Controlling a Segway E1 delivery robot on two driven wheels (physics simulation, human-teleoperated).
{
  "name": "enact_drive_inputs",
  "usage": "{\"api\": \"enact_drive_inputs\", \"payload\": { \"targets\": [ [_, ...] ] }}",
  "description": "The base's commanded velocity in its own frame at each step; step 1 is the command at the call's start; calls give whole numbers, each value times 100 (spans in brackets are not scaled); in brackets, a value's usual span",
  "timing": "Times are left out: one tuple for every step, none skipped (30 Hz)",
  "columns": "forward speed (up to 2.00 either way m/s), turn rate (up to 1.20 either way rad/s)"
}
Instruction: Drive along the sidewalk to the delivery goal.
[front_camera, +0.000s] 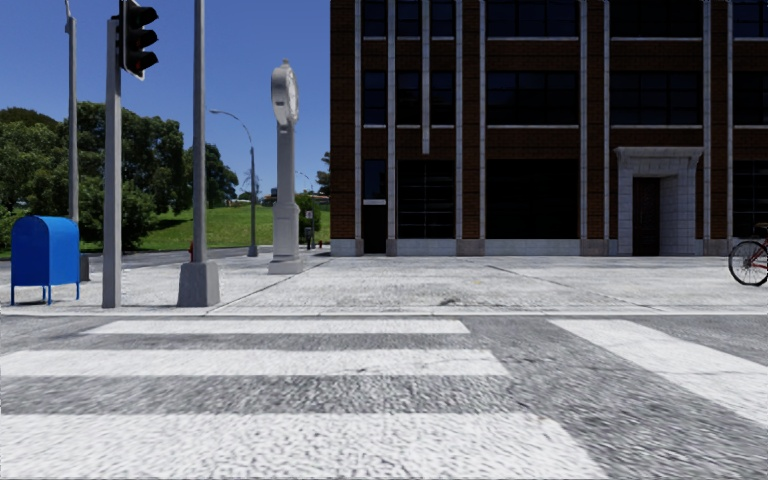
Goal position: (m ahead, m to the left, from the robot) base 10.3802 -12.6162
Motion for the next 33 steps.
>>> {"api": "enact_drive_inputs", "payload": {
  "targets": [
    [200,0],
    [200,0],
    [200,0],
    [200,0],
    [200,0],
    [200,0],
    [200,0],
    [200,0],
    [200,0],
    [200,0],
    [200,0],
    [200,0],
    [200,0],
    [200,0],
    [200,0],
    [200,0],
    [200,0],
    [200,0],
    [200,0],
    [200,0],
    [200,0],
    [200,0],
    [200,0],
    [200,0],
    [200,0],
    [200,0],
    [200,0],
    [200,0],
    [200,0],
    [200,0],
    [200,0],
    [200,0],
    [200,0]
  ]
}}
